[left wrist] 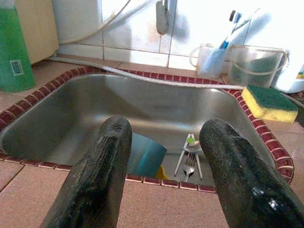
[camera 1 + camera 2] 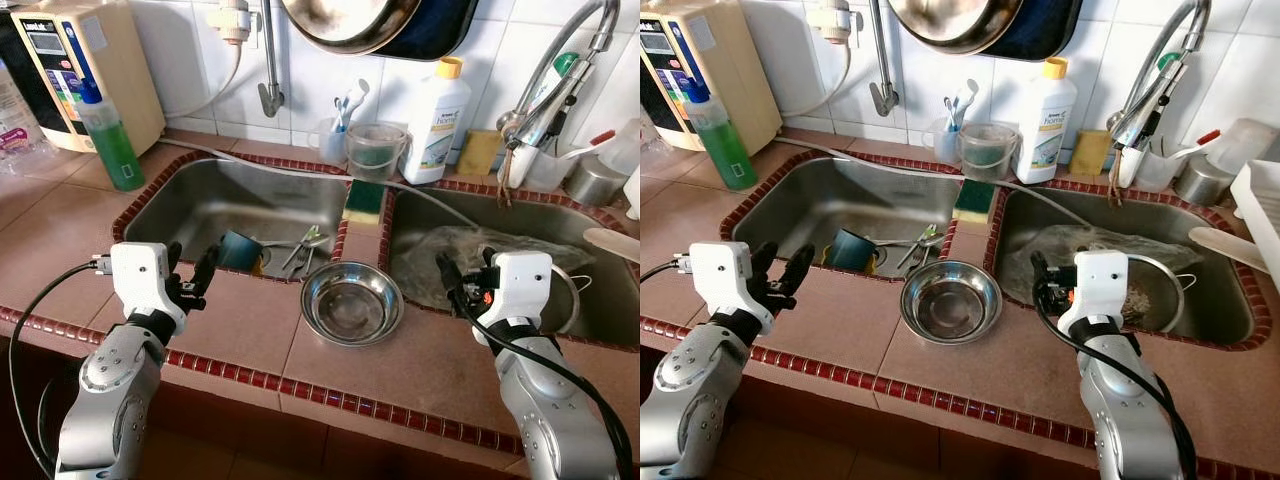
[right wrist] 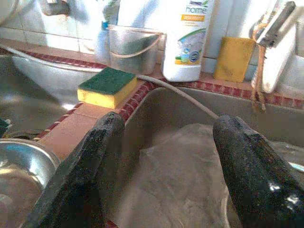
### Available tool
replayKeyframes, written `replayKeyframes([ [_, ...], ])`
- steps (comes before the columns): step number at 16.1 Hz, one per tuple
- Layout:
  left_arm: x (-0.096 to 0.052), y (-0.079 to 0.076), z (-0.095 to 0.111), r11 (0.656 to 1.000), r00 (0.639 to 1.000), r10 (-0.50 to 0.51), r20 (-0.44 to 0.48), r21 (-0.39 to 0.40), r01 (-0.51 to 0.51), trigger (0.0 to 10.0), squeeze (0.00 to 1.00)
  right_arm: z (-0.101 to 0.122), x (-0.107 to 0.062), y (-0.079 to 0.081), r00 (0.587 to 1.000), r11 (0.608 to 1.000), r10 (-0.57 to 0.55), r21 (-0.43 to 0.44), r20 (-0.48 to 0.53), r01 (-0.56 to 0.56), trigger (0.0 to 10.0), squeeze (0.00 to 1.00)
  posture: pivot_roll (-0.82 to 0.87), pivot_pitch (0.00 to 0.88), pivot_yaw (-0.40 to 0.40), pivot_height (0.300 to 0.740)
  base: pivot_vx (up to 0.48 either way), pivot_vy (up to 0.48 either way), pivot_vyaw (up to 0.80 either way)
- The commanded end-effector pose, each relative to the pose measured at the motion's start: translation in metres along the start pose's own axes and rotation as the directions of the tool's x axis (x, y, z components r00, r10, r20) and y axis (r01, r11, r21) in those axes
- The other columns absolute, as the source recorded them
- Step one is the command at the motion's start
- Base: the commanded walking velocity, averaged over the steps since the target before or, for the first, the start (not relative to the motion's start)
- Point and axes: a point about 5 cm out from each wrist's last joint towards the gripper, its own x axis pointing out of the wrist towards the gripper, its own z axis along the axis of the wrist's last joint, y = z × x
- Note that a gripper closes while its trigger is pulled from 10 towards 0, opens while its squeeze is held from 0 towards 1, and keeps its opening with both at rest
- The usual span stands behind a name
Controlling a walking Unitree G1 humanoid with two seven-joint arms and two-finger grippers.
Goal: Kitchen organization
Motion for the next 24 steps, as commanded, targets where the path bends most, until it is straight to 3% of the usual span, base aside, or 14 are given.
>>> replayKeyframes([
  [1, 0.003, -0.003, 0.006, 1.0, 1.0, -0.008, 0.01, 0.018, 0.007, 10.0, 0.0, 0.01, 0.001, -0.003, 0.997, 0.998, -0.064, 0.022, 0.039, 0.063, 10.0, 0.0, -0.19, 0.0, 0.036, 0.736, 0.0, 0.0, 0.0],
  [6, 0.034, -0.037, 0.012, 0.981, 0.985, -0.175, 0.007, 0.087, 0.173, 10.0, 0.0, 0.021, 0.026, 0.013, 0.997, 0.988, 0.04, 0.145, 0.06, -0.049, 10.0, 0.0, -0.2, 0.036, 0.037, 0.736, 0.0, 0.0, 0.0],
  [7, 0.037, -0.042, 0.013, 0.976, 0.981, -0.195, 0.009, 0.104, 0.194, 10.0, 0.0, 0.02, 0.029, 0.013, 0.999, 0.988, 0.021, 0.153, 0.042, -0.027, 10.0, 1.0, -0.21, 0.035, 0.037, 0.736, 0.0, 0.0, 0.0],
  [10, 0.044, -0.046, 0.015, 0.971, 0.975, -0.221, 0.017, 0.103, 0.218, 10.0, 0.0, 0.02, 0.033, 0.007, 0.999, 0.99, -0.013, 0.14, 0.035, 0.008, 10.0, 1.0, -0.21, 0.038, 0.035, 0.736, 0.0, 0.0, 0.0],
  [11, 0.047, -0.046, 0.016, 0.971, 0.975, -0.22, 0.025, 0.104, 0.216, 10.0, 0.0, 0.019, 0.034, 0.006, 1.0, 0.993, -0.021, 0.114, 0.023, 0.019, 2.1, 1.0, -0.21, 0.038, 0.035, 0.736, 0.0, 0.0, 0.0],
  [12, 0.049, -0.047, 0.018, 0.972, 0.975, -0.218, 0.035, 0.092, 0.214, 10.0, 0.0, 0.019, 0.035, 0.004, 0.999, 0.994, -0.041, 0.101, 0.031, 0.038, 0.7, 1.0, -0.22, 0.034, 0.04, 0.736, 0.0, 0.0, 0.0],
  [13, 0.051, -0.047, 0.02, 0.974, 0.976, -0.212, 0.043, 0.093, 0.207, 10.0, 0.0, 0.018, 0.037, 0.005, 0.999, 0.996, -0.028, 0.084, 0.019, 0.027, 7.8, 1.0, -0.22, 0.033, 0.039, 0.736, 0.0, 0.0, 0.0],
  [14, 0.052, -0.047, 0.021, 0.976, 0.978, -0.204, 0.051, 0.088, 0.199, 10.0, 0.0, 0.023, 0.037, 0.002, 0.995, 0.997, -0.061, 0.058, 0.074, 0.056, 0.0, 1.0, -0.22, 0.032, 0.041, 0.736, 0.0, 0.0, 0.0],
  [15, 0.053, -0.047, 0.022, 0.978, 0.979, -0.196, 0.058, 0.081, 0.191, 10.0, 0.0, 0.024, 0.037, 0.002, 0.994, 0.996, -0.072, 0.054, 0.085, 0.068, 0.0, 0.0, -0.22, 0.03, 0.042, 0.736, 0.0, 0.0, 0.0],
  [16, 0.055, -0.046, 0.023, 0.98, 0.98, -0.186, 0.068, 0.084, 0.181, 10.0, 0.0, 0.022, 0.04, 0.003, 0.995, 0.996, -0.085, 0.041, 0.054, 0.083, 0.0, 0.0, -0.21, 0.027, 0.043, 0.736, 0.0, 0.0, 0.0],
  [18, 0.056, -0.046, 0.025, 0.981, 0.981, -0.179, 0.076, 0.082, 0.173, 10.0, 0.0, 0.021, 0.044, 0.006, 0.997, 0.997, -0.064, 0.037, 0.04, 0.062, 10.0, 0.0, -0.21, 0.024, 0.042, 0.736, 0.0, 0.0, 0.0],
  [19, 0.056, -0.047, 0.026, 0.982, 0.981, -0.178, 0.082, 0.084, 0.171, 10.0, 0.0, 0.023, 0.045, 0.006, 0.996, 0.997, -0.065, 0.044, 0.059, 0.063, 10.0, 0.0, -0.21, 0.021, 0.042, 0.736, 0.0, 0.0, 0.0],
  [21, 0.056, -0.048, 0.027, 0.983, 0.981, -0.173, 0.091, 0.077, 0.166, 10.0, 0.0, 0.029, 0.044, 0.009, 0.992, 0.999, -0.039, 0.02, 0.122, 0.037, 0.0, 0.0, -0.2, 0.02, 0.039, 0.736, 0.0, 0.0, 0.0],
  [24, 0.056, -0.048, 0.028, 0.984, 0.981, -0.166, 0.101, 0.074, 0.159, 10.0, 0.0, 0.03, 0.048, 0.01, 0.992, 0.999, -0.032, 0.017, 0.122, 0.031, 0.0, 0.0, -0.2, 0.017, 0.031, 0.736, 0.0, 0.0, 0.0],
])
